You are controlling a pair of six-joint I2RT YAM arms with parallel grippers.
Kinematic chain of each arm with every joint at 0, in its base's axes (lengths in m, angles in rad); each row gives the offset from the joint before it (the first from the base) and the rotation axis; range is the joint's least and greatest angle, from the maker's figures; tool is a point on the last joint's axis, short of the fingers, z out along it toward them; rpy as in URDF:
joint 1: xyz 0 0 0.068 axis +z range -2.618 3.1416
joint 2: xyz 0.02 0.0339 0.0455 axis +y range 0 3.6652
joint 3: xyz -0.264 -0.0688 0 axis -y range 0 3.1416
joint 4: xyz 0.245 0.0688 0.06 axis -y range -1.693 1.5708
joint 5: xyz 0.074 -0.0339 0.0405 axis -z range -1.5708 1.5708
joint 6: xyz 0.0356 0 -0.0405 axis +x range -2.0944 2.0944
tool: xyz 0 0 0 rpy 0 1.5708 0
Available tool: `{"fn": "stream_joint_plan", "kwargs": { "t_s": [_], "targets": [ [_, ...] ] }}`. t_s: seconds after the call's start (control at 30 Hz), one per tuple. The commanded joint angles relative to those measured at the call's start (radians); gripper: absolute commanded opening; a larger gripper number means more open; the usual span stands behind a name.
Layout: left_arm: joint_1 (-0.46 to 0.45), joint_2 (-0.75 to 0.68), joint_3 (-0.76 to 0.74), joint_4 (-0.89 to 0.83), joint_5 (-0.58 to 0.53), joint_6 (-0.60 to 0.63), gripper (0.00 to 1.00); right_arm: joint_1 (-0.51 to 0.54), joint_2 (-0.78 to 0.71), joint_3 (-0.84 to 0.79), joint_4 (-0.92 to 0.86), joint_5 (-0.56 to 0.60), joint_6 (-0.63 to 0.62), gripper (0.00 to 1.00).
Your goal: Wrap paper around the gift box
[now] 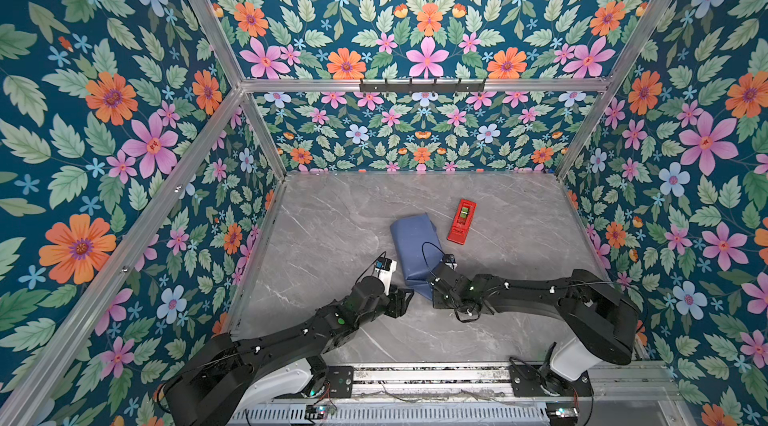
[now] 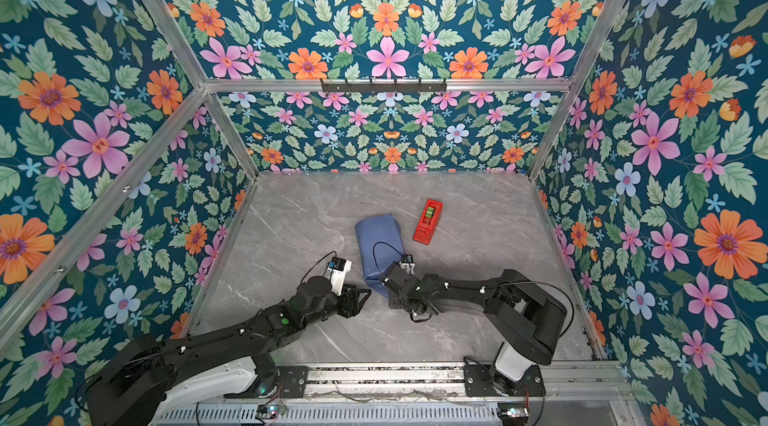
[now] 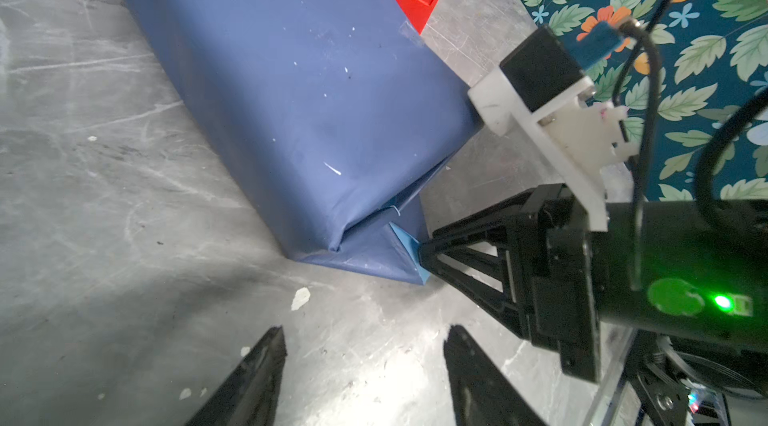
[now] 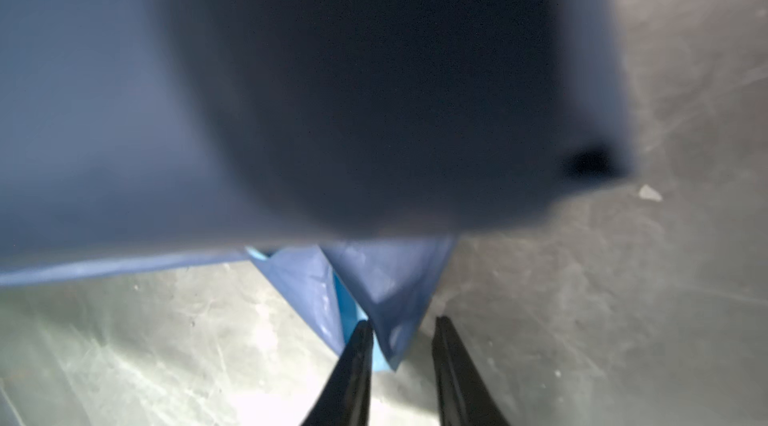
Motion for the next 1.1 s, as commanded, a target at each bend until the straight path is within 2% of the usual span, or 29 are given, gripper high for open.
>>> {"fn": "stream_joint_plan", "kwargs": {
  "t_s": [0.0, 0.27, 0.57, 0.77, 0.93, 1.07],
  "targets": [
    [0.0, 0.005, -0.001, 0.018, -0.003, 0.013, 0.64, 0.0, 0.011, -0.013, -0.034, 0.008, 0.013, 0.25],
    [-0.001, 0.012, -0.008, 0.027, 0.011, 0.029, 0.64, 0.001, 0.01, -0.028, 0.011, 0.001, 0.018, 0.17],
    [-0.016, 0.06, -0.02, 0.111, 0.029, 0.09, 0.64, 0.001, -0.02, -0.035, 0.014, 0.005, 0.03, 0.0],
    [-0.045, 0.12, -0.047, 0.271, 0.031, 0.289, 0.56, 0.001, -0.056, -0.044, 0.018, -0.019, 0.048, 0.0],
    [-0.076, 0.185, -0.083, 0.453, 0.109, 0.515, 0.51, 0.002, -0.085, -0.053, 0.03, -0.043, 0.07, 0.0],
    [-0.091, 0.259, -0.064, 0.485, 0.145, 0.673, 0.51, -0.001, -0.112, -0.073, 0.055, -0.07, 0.099, 0.0]
  ]
}}
